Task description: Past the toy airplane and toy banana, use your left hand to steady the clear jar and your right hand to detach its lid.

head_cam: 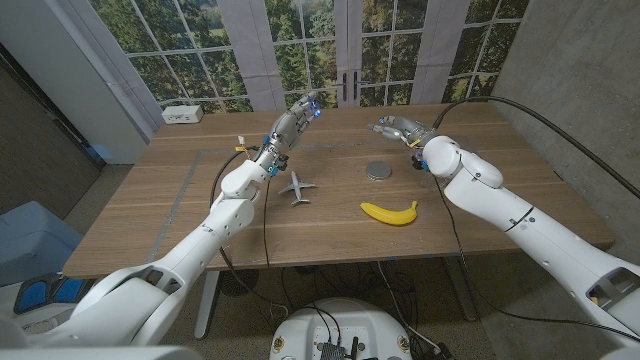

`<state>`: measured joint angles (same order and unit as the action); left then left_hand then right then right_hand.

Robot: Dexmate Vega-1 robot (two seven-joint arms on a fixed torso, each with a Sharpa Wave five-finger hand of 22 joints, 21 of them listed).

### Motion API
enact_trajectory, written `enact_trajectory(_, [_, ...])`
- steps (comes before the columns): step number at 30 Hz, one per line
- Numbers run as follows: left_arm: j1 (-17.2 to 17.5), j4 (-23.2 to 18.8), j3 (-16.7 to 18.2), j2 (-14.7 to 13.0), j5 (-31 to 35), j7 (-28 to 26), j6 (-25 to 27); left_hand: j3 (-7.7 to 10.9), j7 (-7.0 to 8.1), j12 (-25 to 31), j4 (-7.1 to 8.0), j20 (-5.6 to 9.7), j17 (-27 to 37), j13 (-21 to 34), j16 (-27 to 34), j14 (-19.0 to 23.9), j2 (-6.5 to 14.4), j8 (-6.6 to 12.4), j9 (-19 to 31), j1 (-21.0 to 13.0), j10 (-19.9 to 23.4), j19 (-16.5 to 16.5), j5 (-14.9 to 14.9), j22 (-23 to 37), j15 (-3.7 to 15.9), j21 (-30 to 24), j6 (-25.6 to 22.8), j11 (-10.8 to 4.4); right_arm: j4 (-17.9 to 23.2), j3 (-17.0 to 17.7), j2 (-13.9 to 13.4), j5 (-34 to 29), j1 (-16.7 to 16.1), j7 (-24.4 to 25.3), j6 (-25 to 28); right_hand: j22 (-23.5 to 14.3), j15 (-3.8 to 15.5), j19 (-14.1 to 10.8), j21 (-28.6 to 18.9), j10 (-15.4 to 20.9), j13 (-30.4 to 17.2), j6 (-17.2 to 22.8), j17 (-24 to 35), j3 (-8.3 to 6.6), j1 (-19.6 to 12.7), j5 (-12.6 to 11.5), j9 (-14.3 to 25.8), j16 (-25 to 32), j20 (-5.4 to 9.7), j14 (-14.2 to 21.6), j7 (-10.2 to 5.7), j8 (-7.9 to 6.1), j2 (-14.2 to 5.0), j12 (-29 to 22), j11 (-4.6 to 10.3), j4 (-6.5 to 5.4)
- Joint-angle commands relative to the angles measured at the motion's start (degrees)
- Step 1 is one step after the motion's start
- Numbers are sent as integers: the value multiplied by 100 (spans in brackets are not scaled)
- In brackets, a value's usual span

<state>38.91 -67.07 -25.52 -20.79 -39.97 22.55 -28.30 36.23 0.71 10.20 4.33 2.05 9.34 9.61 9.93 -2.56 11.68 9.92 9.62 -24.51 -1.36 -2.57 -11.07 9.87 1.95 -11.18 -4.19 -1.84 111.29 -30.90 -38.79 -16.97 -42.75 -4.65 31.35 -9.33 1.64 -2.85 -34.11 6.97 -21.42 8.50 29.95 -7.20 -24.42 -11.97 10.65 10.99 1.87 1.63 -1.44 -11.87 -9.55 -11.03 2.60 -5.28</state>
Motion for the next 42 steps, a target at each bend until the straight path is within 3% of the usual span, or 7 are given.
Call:
enact_trajectory(1, [81, -126, 62, -121, -39, -9, 2, 20, 33, 28, -56, 291, 19, 14, 9, -69, -38, 5, 13, -9, -55, 46, 11, 17, 139, -9, 19, -1, -272, 571, 16, 1718, -374, 821, -1117, -12, 320, -7, 66, 67, 64, 79, -68, -78, 88, -7, 7, 6, 214, 14, 63, 16, -150, -15, -2, -127])
enact_trajectory(12, [173, -216, 139, -293, -128, 108, 25, 21, 52, 21, -82, 285, 22, 15, 6, -91, -41, -2, 12, 13, -85, 39, 25, 18, 149, -13, 48, -17, -728, 753, 123, 2784, -539, 1096, -2218, -11, 431, -103, 176, 211, 227, 248, -237, -365, 254, -71, -7, 50, 390, 129, 2, 8, -256, -34, 36, -321])
enact_trajectory(20, [188, -154, 215, -366, -258, 271, 36, 14, 89, 9, -90, 282, 26, 14, 6, -116, -36, -8, 12, 45, -137, 31, 42, 19, 182, -17, 81, -46, -1087, 816, 299, 3424, -637, 1122, -2981, -12, 504, -314, 232, 382, 378, 490, -383, -736, 364, -146, -11, 98, 485, 293, -29, -22, -266, -59, 81, -439])
enact_trajectory(23, [168, -84, 242, -404, -316, 397, 42, 10, 90, 10, -91, 278, 27, 14, 8, -117, -36, -7, 12, 58, -142, 6, 49, 19, 188, -27, 88, -46, -1259, 840, 390, 3654, -648, 1088, -3284, -12, 499, -409, 243, 464, 427, 573, -430, -860, 409, -164, -11, 116, 499, 359, -15, -28, -260, -74, 44, -461])
enact_trajectory(26, [163, -33, 272, -428, -378, 491, 62, 5, 87, 13, -93, 268, 28, 14, 12, -118, -37, -6, 12, 76, -145, -67, 58, 20, 186, -55, 96, -48, -1539, 896, 575, 3857, -704, 1092, -3871, -13, 471, -582, 308, 718, 553, 882, -542, -1159, 559, -183, -8, 156, 508, 527, 76, -69, -239, -118, -45, -487])
enact_trajectory(30, [187, -47, 308, -467, -421, 501, 119, 2, 85, 10, -98, 270, 29, 14, 15, -119, -36, -7, 12, 93, -164, -113, 65, 20, 196, -70, 111, -56, -1689, 968, 660, 4081, -758, 1080, -4239, -14, 453, -757, 329, 908, 630, 1080, -602, -1339, 668, -179, -6, 207, 509, 702, 125, -88, -233, -152, -109, -491])
enact_trajectory(42, [297, -41, 409, -466, -474, 259, 229, -2, 60, 11, -110, 272, 29, 14, 12, -141, -35, -13, 12, 126, -187, -144, 76, 21, 184, -76, 156, -58, -2283, 979, 937, 4564, -560, 806, -4910, -13, 363, -878, 401, 1125, 721, 1313, -662, -1567, 808, -160, -4, 263, 538, 903, 190, -97, -219, -178, -125, -485])
